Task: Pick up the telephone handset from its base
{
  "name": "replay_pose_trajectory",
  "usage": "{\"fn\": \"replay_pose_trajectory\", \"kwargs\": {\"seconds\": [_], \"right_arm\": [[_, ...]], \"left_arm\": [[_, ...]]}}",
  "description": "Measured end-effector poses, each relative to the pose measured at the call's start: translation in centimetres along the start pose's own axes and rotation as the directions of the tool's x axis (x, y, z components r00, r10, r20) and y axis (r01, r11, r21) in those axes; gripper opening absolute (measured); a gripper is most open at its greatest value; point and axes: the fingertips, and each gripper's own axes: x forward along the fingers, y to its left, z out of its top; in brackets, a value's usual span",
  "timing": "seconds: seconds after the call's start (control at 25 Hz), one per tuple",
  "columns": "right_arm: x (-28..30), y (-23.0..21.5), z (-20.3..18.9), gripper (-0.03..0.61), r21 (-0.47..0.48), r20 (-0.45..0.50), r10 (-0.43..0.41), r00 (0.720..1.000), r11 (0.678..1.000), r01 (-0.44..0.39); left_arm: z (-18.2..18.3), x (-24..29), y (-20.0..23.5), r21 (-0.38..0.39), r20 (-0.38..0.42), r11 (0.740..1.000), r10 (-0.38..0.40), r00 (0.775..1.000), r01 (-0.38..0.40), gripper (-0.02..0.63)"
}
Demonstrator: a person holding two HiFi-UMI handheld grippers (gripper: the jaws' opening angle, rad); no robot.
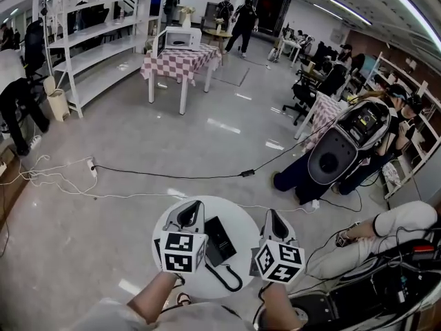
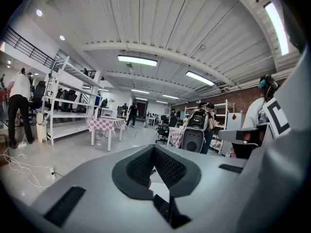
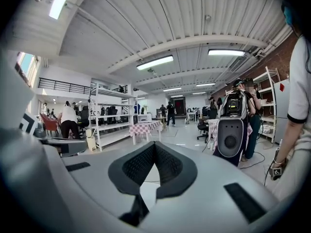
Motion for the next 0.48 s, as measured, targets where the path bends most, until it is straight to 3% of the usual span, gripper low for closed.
{"fn": "replay_pose_trajectory", "kwargs": {"seconds": [0.2, 0.48], "right_arm": [[0.9, -0.1, -1.3, 0.025, 0.016, -0.031, 0.024, 0.999, 1.0, -0.024], [3.3, 0.8, -0.1, 0.025, 0.01, -0.027, 0.126, 0.992, 0.992, -0.126]], "left_arm": [[-1.6, -0.1, 0.4, -0.003, -0.038, 0.999, 0.033, 0.999, -0.033, 0.005], [-1.0, -0.5, 0.6, -0.005, -0.037, 0.993, 0.119, 0.992, -0.119, 0.005]]}}
